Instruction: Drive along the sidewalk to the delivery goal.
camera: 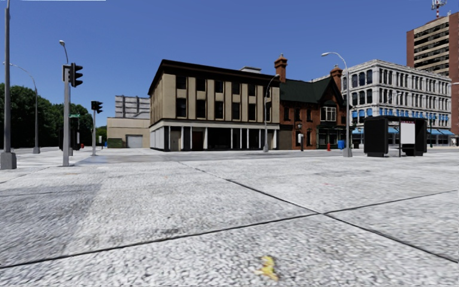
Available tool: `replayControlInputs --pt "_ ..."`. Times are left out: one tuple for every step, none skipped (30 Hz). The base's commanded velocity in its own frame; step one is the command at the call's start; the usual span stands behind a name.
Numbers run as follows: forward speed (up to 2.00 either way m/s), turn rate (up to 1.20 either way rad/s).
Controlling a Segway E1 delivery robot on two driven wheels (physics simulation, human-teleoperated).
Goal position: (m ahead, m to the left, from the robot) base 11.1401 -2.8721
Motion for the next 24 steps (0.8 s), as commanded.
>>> replayControlInputs --pt "2.0 0.0" --pt "2.0 0.0" --pt "2.0 0.0" --pt "2.0 0.0" --pt "2.0 0.0" --pt "2.0 0.0" --pt "2.0 0.0" --pt "2.0 0.0" --pt "2.0 0.0" --pt "2.0 0.0" --pt "2.0 0.0" --pt "2.0 -0.09" --pt "2.0 -0.13" --pt "2.0 -0.14" --pt "2.0 -0.17" --pt "2.0 -0.17" --pt "2.0 -0.2" --pt "2.0 -0.28" --pt "2.0 -0.29" --pt "2.0 -0.3" --pt "2.0 -0.3" --pt "2.0 -0.3" --pt "2.0 -0.3" --pt "2.0 -0.3"
